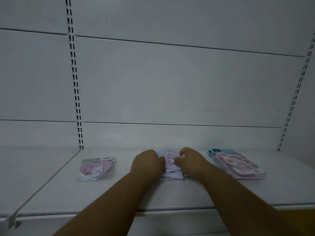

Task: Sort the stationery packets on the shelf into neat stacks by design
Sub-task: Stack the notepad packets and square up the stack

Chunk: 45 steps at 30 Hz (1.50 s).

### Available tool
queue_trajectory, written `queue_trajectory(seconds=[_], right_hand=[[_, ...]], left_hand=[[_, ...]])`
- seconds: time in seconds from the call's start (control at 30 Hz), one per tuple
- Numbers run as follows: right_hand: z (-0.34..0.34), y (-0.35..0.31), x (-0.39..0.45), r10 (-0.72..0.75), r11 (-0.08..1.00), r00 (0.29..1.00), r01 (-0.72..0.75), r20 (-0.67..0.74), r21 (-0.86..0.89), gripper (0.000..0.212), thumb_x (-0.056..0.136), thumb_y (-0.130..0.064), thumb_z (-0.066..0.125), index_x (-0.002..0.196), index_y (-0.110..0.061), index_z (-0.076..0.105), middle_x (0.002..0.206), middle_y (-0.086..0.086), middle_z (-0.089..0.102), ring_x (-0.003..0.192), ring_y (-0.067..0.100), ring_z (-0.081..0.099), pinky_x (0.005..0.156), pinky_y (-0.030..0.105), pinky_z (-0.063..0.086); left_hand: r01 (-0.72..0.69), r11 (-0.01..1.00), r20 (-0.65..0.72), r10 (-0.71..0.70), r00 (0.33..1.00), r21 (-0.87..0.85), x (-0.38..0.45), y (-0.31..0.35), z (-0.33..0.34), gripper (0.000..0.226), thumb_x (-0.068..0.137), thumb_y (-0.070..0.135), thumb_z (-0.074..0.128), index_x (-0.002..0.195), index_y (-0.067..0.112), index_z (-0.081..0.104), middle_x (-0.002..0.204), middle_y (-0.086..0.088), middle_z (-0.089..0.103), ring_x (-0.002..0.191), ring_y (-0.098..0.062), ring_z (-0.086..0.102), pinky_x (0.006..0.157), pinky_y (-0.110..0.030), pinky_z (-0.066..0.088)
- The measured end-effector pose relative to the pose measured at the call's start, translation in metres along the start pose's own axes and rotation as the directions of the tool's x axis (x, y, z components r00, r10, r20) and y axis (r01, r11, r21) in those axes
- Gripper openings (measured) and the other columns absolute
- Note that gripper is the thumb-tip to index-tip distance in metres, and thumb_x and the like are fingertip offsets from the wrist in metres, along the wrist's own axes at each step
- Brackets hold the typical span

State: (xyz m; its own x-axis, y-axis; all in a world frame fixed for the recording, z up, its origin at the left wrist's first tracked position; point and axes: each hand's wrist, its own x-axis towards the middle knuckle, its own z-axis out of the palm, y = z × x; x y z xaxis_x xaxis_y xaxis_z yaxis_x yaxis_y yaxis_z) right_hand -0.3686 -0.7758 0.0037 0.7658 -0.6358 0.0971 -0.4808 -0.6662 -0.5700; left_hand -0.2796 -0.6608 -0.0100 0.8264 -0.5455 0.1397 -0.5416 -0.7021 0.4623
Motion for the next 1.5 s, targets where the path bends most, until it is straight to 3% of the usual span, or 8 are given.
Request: queue_trajectory(seconds=[0.13, 0.27, 0.6, 0.8, 0.9, 1.17, 1.3, 1.5], right_hand=[[-0.001, -0.004, 0.001, 0.080, 0.955, 0.997, -0.081, 0.014, 0.285, 0.033, 0.082, -0.012, 0.067, 0.112, -0.005, 0.057, 0.103, 0.015, 0.064, 0.088, 0.026, 0.062, 0.068, 0.028, 0.050], [0.004, -0.008, -0.006, 0.093, 0.812, 0.995, -0.064, -0.020, 0.579, 0.033, 0.078, 0.000, 0.071, 0.099, -0.006, 0.046, 0.090, 0.009, 0.060, 0.073, 0.019, 0.063, 0.056, 0.028, 0.056], [0.024, -0.029, -0.039, 0.007, 0.402, 0.998, -0.065, 0.068, 0.913, 0.018, 0.094, -0.021, 0.054, 0.111, -0.021, 0.050, 0.102, 0.014, 0.070, 0.085, 0.033, 0.071, 0.065, 0.048, 0.061], [0.015, -0.018, -0.047, -0.117, 0.670, 0.991, 0.124, -0.061, 0.732, 0.025, 0.100, -0.043, 0.037, 0.116, -0.025, 0.041, 0.105, 0.005, 0.066, 0.087, 0.020, 0.070, 0.060, 0.028, 0.059], [0.012, -0.019, -0.047, -0.148, 0.710, 0.977, 0.213, -0.153, 0.672, 0.030, 0.099, -0.043, 0.039, 0.124, -0.027, 0.037, 0.109, 0.003, 0.066, 0.090, 0.019, 0.070, 0.075, 0.038, 0.061], [0.023, -0.001, -0.054, -0.142, 0.659, 0.973, 0.229, -0.181, 0.716, 0.033, 0.097, -0.039, 0.047, 0.126, -0.023, 0.044, 0.115, 0.006, 0.067, 0.092, 0.017, 0.071, 0.069, 0.030, 0.062], [0.013, -0.011, -0.049, -0.186, 0.651, 0.964, 0.267, -0.192, 0.710, 0.028, 0.099, -0.040, 0.042, 0.125, -0.032, 0.041, 0.113, 0.001, 0.068, 0.095, 0.018, 0.071, 0.082, 0.040, 0.060], [0.011, -0.006, -0.049, -0.197, 0.663, 0.967, 0.254, -0.164, 0.704, 0.053, 0.086, -0.057, 0.038, 0.131, -0.028, 0.039, 0.113, 0.005, 0.069, 0.089, 0.016, 0.072, 0.066, 0.023, 0.059]], left_hand=[[0.108, 0.949, 0.006, -0.111, 0.994, -0.297, -0.004, 0.007, -0.008, 0.022, 0.086, 0.018, 0.058, 0.101, 0.004, 0.066, 0.098, -0.018, 0.067, 0.082, -0.025, 0.062, 0.062, -0.026, 0.046], [0.164, 0.740, 0.024, -0.196, 0.980, -0.653, -0.018, 0.003, -0.016, 0.057, 0.086, 0.004, 0.063, 0.140, 0.007, 0.045, 0.124, -0.013, 0.061, 0.071, -0.014, 0.059, 0.051, -0.020, 0.051], [0.002, 0.330, -0.003, -0.014, 1.000, -0.944, -0.058, 0.004, -0.017, 0.020, 0.102, 0.021, 0.045, 0.121, 0.022, 0.049, 0.109, -0.005, 0.072, 0.091, -0.021, 0.074, 0.081, -0.045, 0.061], [-0.175, 0.469, -0.106, 0.170, 0.980, -0.866, -0.060, -0.002, -0.010, 0.028, 0.105, 0.035, 0.032, 0.130, 0.030, 0.043, 0.112, 0.007, 0.070, 0.094, -0.004, 0.072, 0.075, -0.024, 0.060], [-0.248, 0.462, -0.174, 0.197, 0.965, -0.851, -0.054, -0.002, -0.009, 0.031, 0.105, 0.028, 0.035, 0.135, 0.030, 0.042, 0.122, 0.005, 0.067, 0.101, -0.001, 0.069, 0.076, -0.018, 0.057], [-0.223, 0.465, -0.150, 0.188, 0.971, -0.857, -0.062, -0.004, 0.000, 0.023, 0.105, 0.023, 0.037, 0.121, 0.036, 0.048, 0.118, 0.006, 0.067, 0.094, 0.002, 0.070, 0.071, -0.019, 0.058], [-0.300, 0.462, -0.218, 0.223, 0.950, -0.834, -0.059, 0.004, -0.008, 0.033, 0.104, 0.015, 0.037, 0.135, 0.027, 0.042, 0.122, 0.005, 0.064, 0.097, 0.005, 0.067, 0.068, -0.010, 0.053], [-0.298, 0.483, -0.208, 0.230, 0.951, -0.824, -0.056, -0.005, -0.004, 0.043, 0.104, 0.022, 0.039, 0.145, 0.033, 0.032, 0.134, 0.004, 0.058, 0.111, -0.006, 0.065, 0.083, -0.024, 0.058]])
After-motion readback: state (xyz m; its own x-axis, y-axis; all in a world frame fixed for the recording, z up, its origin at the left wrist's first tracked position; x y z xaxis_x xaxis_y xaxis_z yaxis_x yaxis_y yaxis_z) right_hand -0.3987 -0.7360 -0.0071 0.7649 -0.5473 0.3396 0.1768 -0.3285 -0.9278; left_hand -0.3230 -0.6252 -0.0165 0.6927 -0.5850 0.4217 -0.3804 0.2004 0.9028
